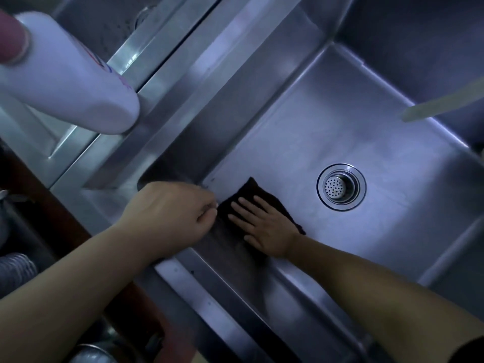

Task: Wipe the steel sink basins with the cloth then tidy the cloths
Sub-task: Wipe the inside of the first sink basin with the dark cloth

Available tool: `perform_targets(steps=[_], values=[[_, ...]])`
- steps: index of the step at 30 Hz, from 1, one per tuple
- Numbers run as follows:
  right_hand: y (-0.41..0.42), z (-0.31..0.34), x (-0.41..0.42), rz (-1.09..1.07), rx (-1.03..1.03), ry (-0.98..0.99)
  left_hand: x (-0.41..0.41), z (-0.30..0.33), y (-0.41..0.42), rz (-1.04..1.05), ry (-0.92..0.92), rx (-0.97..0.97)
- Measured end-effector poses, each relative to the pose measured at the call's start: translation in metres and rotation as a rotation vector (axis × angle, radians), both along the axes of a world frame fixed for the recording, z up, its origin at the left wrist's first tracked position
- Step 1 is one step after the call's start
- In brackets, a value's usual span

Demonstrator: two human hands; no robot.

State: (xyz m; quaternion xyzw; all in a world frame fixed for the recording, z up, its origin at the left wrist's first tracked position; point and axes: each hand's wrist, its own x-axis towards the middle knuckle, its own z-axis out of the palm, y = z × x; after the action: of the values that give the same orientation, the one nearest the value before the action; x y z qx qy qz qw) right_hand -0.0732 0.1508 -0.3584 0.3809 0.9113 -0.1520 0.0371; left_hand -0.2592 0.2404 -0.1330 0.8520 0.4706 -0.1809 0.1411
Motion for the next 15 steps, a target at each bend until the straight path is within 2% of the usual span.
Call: perform_targets(steps=[3,5,11,15], values=[[-0.012,0.003,0.047,0.060,0.041,-0.006,0.001,0.002,0.000,-0.016,0.012,0.017],[0.000,0.004,0.070,-0.011,0.051,-0.032,0.001,0.002,-0.001,-0.013,-0.007,0.012],[0.077,0.001,0.105,-0.403,0.102,-0.111,-0.002,-0.003,0.001,0.018,0.003,0.015],[0.114,0.004,0.089,-0.740,0.050,-0.164,-0.002,-0.004,0.000,0.013,0.015,0.039]])
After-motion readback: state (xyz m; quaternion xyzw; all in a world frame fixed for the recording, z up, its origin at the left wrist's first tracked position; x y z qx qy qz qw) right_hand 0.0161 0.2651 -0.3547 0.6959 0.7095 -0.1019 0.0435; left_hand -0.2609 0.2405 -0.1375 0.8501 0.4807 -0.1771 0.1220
